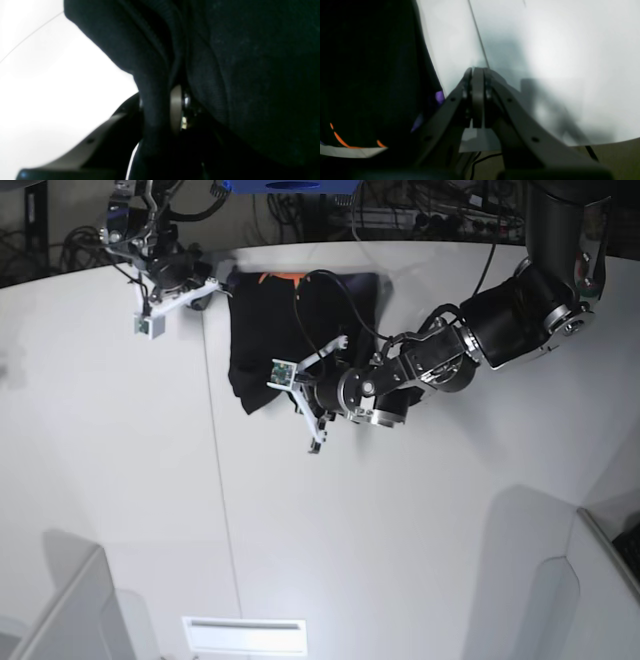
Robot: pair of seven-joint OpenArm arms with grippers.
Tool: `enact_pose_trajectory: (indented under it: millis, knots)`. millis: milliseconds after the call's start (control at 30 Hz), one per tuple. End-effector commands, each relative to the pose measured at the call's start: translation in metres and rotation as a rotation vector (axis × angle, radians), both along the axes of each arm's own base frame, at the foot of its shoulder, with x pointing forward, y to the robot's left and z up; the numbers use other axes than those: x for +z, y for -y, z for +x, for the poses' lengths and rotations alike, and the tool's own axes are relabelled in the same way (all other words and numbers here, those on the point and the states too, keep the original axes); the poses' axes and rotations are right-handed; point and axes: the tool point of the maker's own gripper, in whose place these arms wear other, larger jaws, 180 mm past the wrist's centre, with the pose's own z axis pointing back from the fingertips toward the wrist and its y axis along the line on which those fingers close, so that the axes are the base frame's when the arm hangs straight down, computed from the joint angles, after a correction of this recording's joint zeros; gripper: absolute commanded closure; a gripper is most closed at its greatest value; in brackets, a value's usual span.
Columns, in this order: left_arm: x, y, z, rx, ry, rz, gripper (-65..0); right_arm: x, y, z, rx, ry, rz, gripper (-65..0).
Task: Fold the T-shirt properly
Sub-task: 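Rotate and square the folded stack with the left gripper, then release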
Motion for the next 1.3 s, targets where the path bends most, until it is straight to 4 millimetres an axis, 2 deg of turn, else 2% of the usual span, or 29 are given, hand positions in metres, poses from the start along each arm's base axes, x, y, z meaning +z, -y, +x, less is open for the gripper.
enact_pose_trajectory:
  millis: [0,33,67,200,267,400,467,533,767,933,1000,1100,1167,1200,1267]
  knots:
    - [-0.001,-0.005,0.003,-0.013,0.011,0.042,0.0,0.007,0.001,0.008,-0.003,0.037,0.0,0.0]
    - [0.001,-0.004,0.006,-0.014,0.019,0.041,0.0,0.007,0.001,0.008,-0.003,0.037,0.0,0.0]
    - [0.002,-0.003,0.007,-0.014,0.022,0.039,-2.8,0.007,0.001,0.008,-0.003,0.037,0.0,0.0]
    - [0.01,0.003,0.017,-0.019,0.044,0.031,-22.2,0.007,0.001,0.008,-0.004,0.037,0.001,0.0]
    - [0.013,0.005,0.018,-0.021,0.05,0.026,-29.8,0.007,0.001,0.008,-0.004,0.037,0.001,0.0]
    - [0.021,0.006,0.027,-0.021,0.069,0.019,-38.3,0.007,0.001,0.007,-0.004,0.036,0.001,0.0]
    - [0.023,0.007,0.03,-0.017,0.075,0.015,-41.0,0.007,0.001,0.007,-0.004,0.034,0.001,0.0]
    - [0.035,0.009,0.041,0.007,0.098,-0.012,-42.5,0.007,0.001,0.007,-0.004,0.034,0.001,0.0]
    - [0.091,0.03,0.07,0.069,0.181,-0.163,-42.8,0.008,0.001,0.009,-0.004,0.04,0.001,0.0]
    - [0.129,0.046,0.072,0.078,0.225,-0.277,-42.3,0.008,0.0,0.01,-0.005,0.042,0.002,0.0]
    - [0.147,0.04,0.076,0.13,0.255,-0.314,-42.0,0.009,0.002,0.009,-0.007,0.043,-0.002,0.0]
    - [0.171,0.015,0.08,0.264,0.306,-0.357,-40.8,0.011,0.009,0.009,-0.025,0.092,-0.031,0.0]
    - [0.183,0.0,0.077,0.33,0.323,-0.406,-34.4,0.013,0.014,0.007,-0.046,0.132,-0.051,0.0]
    - [0.189,-0.006,0.074,0.358,0.332,-0.433,-28.5,0.015,0.017,0.006,-0.054,0.152,-0.062,0.0]
    - [0.192,-0.023,0.067,0.424,0.332,-0.469,-11.8,0.017,0.023,0.004,-0.069,0.187,-0.087,0.0]
